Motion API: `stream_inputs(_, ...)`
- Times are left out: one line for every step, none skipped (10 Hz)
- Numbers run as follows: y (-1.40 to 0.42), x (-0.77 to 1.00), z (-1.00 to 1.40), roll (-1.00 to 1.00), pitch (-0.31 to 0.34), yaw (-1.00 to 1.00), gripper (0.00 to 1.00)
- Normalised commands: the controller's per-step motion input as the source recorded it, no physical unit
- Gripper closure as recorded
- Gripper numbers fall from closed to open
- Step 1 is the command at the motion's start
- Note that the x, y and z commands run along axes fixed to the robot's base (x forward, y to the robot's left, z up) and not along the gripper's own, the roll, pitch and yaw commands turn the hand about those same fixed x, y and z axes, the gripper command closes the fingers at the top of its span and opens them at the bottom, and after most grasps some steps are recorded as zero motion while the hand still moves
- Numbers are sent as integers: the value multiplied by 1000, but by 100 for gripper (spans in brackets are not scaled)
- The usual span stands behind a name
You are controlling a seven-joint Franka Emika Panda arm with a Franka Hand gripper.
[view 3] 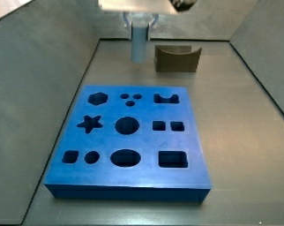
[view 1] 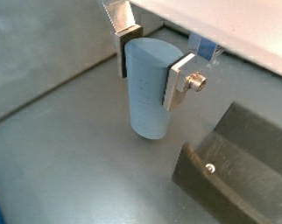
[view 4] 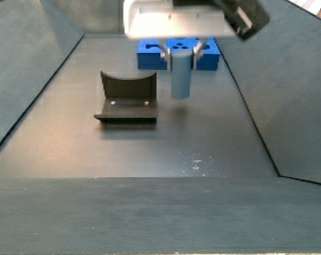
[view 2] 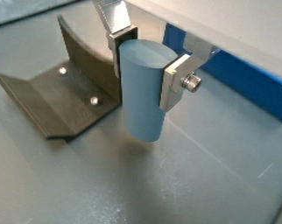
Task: Pick up the oval object. Move up. Move to above the board. Insert the oval object.
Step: Move up, then move to above the board.
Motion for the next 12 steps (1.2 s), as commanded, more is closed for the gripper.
stream_inputs(-20, -20, 419, -29, 21, -1, 100)
stream_inputs(-17, -19, 189, -45, 24, 9, 100)
stream_inputs(-7, 47, 1000, 404, 97, -109, 100)
stream_inputs(-7, 47, 1000, 393, 116, -101, 100)
stream_inputs(-9, 45, 1000, 371, 123, -77, 100)
stream_inputs(-14, 48, 1000, 289, 123, -24, 100)
stream_inputs(-14, 49, 1000, 215, 117, -4, 100)
stream_inputs(-12, 50, 1000, 144, 106, 11, 100)
stream_inputs(-14, 50, 1000, 130, 101, 14, 100)
stream_inputs(-17, 50, 1000, 106, 95, 14, 100)
stream_inputs(-17, 51, 1000, 89, 91, 15, 100)
stream_inputs(-18, 52, 1000, 73, 93, 14, 100)
